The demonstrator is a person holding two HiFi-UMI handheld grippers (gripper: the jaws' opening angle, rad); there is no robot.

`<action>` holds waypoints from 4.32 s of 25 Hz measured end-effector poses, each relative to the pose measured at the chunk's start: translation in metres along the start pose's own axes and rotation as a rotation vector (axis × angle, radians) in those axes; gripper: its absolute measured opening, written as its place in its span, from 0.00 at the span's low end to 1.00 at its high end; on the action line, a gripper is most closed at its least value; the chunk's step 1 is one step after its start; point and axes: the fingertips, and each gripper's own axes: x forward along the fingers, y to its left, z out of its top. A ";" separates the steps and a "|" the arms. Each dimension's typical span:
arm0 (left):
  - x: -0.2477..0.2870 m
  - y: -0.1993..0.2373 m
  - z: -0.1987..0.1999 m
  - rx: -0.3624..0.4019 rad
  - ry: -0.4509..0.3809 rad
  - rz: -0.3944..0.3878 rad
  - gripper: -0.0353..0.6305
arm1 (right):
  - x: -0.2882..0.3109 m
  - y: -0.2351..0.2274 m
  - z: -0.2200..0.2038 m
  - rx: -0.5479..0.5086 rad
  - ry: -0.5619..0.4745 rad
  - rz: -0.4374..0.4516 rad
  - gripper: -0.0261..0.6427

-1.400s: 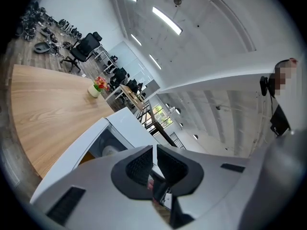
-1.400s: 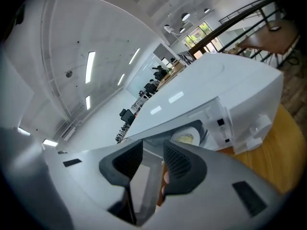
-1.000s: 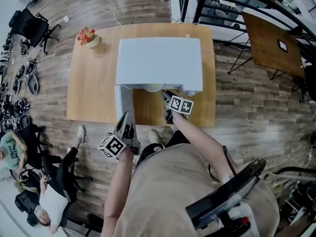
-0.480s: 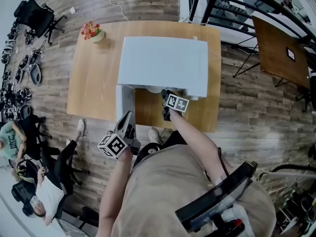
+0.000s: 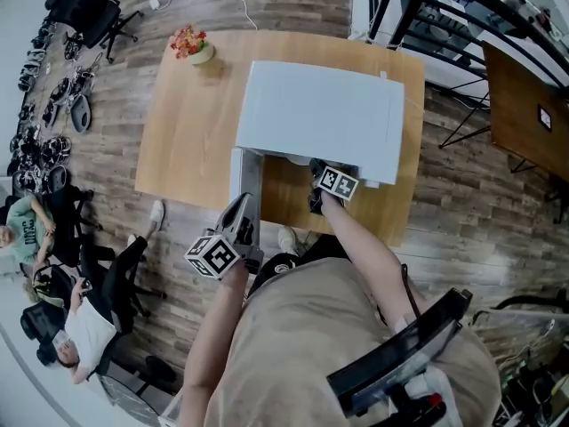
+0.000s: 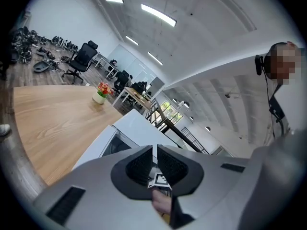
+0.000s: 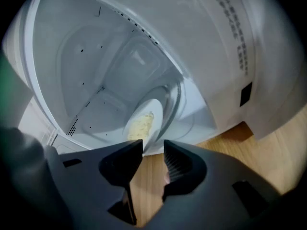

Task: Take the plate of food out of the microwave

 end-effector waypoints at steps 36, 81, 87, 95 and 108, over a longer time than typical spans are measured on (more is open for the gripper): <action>-0.039 0.019 -0.010 -0.044 -0.048 0.086 0.06 | -0.009 0.000 -0.012 0.414 -0.062 0.205 0.07; -0.041 0.003 -0.028 -0.033 -0.082 0.082 0.06 | -0.170 0.117 -0.044 0.123 0.375 0.529 0.07; -0.053 -0.010 -0.018 -0.006 -0.138 0.086 0.06 | -0.206 0.152 -0.017 0.049 0.375 0.603 0.07; -0.055 -0.041 -0.005 0.047 -0.219 0.062 0.06 | -0.260 0.169 0.044 -0.029 0.299 0.646 0.07; -0.020 -0.084 -0.020 0.120 -0.195 0.001 0.06 | -0.349 0.142 0.108 0.019 0.155 0.657 0.07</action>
